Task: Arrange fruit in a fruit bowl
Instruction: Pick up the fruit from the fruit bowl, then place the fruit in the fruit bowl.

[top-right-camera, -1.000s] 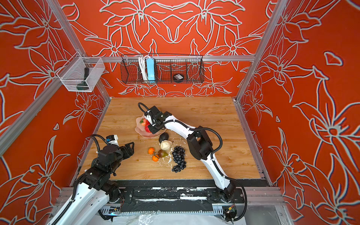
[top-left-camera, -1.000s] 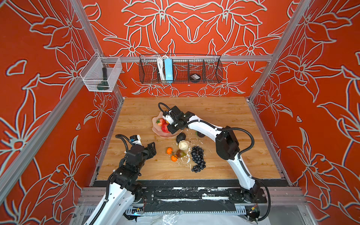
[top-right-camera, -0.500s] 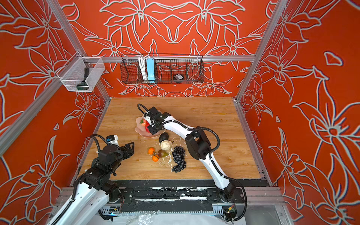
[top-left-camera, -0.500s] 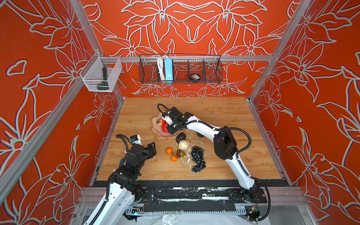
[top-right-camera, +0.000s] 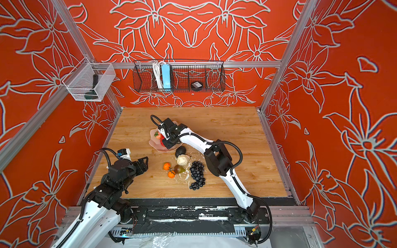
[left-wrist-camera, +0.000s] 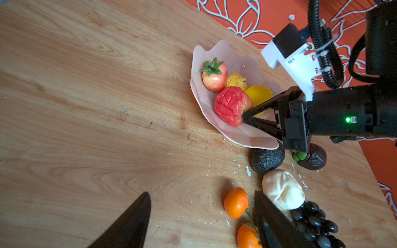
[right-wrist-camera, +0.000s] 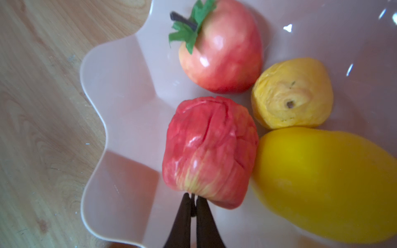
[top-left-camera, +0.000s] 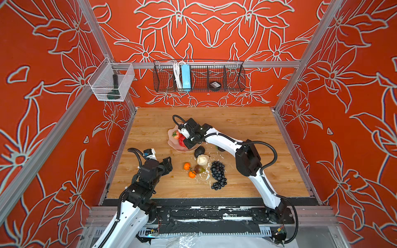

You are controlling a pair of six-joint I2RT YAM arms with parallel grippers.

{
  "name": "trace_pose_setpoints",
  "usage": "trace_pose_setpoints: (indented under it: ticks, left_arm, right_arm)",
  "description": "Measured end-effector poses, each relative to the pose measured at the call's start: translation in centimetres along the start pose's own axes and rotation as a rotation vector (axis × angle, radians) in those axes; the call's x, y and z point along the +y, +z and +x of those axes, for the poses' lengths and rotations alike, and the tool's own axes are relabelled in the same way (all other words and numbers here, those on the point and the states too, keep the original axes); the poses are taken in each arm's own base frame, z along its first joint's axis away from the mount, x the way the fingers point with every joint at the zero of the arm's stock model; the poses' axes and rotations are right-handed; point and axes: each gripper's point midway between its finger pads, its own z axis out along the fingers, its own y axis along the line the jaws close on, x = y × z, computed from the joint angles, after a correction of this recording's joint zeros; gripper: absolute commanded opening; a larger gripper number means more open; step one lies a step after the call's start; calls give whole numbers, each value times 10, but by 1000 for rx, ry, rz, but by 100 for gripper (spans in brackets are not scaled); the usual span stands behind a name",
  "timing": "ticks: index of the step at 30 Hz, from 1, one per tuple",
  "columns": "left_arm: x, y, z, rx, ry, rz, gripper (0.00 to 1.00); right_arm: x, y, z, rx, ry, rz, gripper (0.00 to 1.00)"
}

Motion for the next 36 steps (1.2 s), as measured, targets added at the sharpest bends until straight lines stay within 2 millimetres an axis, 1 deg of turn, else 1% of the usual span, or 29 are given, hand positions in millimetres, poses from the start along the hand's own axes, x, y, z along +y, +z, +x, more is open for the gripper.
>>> trace_pose_setpoints:
  ticks: [11,17,22,27,29,36]
  left_arm:
    - [-1,2,3,17,3,1,76]
    - [-2,2,2,15,2,5,76]
    - [-2,2,3,15,2,6,76]
    - [-2,2,3,15,2,6,76]
    - [-2,2,3,15,2,6,76]
    - [-2,2,2,15,2,5,76]
  right_arm:
    - [-2,-6,-5,-6,-1,21,8]
    - [0,-21,-21,-44,-5,21,8]
    - [0,-26,-25,-49,-6,23,8]
    - [1,-29,-34,-68,-12,24,9]
    - [1,-28,-34,-65,-12,24,9]
    - [-1,-18,-22,-19,-15,26,9]
